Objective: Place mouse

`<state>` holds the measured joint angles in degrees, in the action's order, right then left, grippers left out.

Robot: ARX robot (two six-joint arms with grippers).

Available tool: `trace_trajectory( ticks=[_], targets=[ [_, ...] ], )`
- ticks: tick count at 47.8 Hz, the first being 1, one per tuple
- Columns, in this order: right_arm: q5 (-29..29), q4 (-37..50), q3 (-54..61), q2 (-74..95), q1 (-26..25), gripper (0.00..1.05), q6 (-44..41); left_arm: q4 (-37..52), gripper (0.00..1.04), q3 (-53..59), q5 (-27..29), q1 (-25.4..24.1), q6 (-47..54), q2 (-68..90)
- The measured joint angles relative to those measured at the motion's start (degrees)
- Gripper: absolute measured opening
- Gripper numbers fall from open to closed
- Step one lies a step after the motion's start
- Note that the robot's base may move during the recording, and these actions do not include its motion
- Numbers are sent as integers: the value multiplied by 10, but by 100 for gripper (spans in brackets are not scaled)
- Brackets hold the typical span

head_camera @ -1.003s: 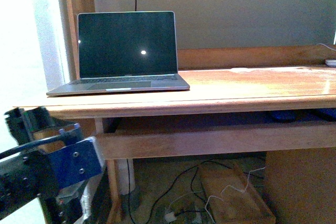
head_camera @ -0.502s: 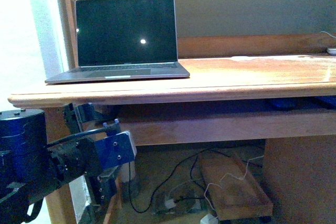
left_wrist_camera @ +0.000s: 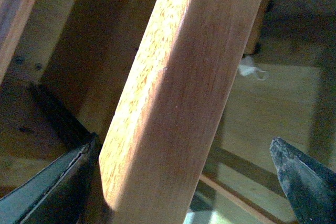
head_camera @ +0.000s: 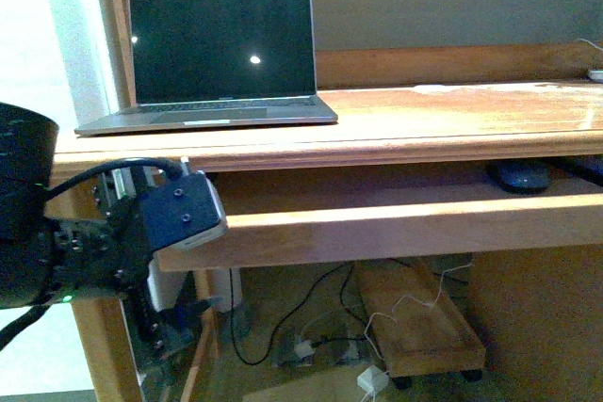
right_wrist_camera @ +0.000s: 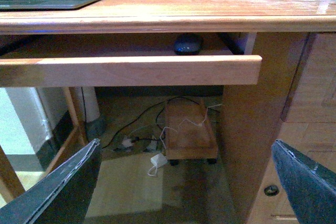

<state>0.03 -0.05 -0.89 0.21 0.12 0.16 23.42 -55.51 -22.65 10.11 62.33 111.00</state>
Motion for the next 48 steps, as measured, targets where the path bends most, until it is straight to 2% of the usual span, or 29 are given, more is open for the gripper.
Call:
trace_trajectory(
  ticks=[4, 7, 10, 20, 24, 26, 28, 29, 32, 33, 35, 36, 39, 44, 48],
  targets=[
    [0, 0, 0, 0, 0, 97, 0, -70, 97, 46, -44, 0, -30, -59],
    [0, 0, 0, 0, 0, 97, 0, -78, 97, 93, -83, -3, -83, -110],
    [-1, 0, 0, 0, 0, 97, 0, -77, 97, 115, -93, -2, -120, -135],
    [0, 0, 0, 0, 0, 97, 0, -45, 97, 191, -105, 4, -384, -254],
    [0, 0, 0, 0, 0, 97, 0, -31, 97, 219, -103, 3, -523, -305],
    [0, 0, 0, 0, 0, 97, 0, 5, 93, 242, -43, 12, -572, -348],
    [-1, 0, 0, 0, 0, 97, 0, 101, 85, 285, 116, 25, -591, -401],
    [-1, 0, 0, 0, 0, 97, 0, 123, 81, 299, 163, 28, -595, -425],
    [0, 0, 0, 0, 0, 97, 0, 155, 69, 338, 291, 24, -606, -500],
    [9, -5, -1, 3, 3, 97, 3, 157, 65, 346, 313, 21, -608, -516],
    [78, -50, -17, 22, 27, 97, 27, 161, 56, 366, 331, 9, -612, -543],
    [131, -80, -34, 44, 48, 97, 48, 161, 53, 375, 332, 5, -614, -550],
    [171, -101, -59, 77, 71, 97, 60, 160, 42, 401, 323, -3, -616, -564],
    [162, -34, -123, 174, 73, 97, 60, 155, 23, 437, 303, -17, -617, -594],
    [148, 44, -180, 266, 73, 97, 47, 151, 12, 449, 298, -26, -618, -615]
  ],
)
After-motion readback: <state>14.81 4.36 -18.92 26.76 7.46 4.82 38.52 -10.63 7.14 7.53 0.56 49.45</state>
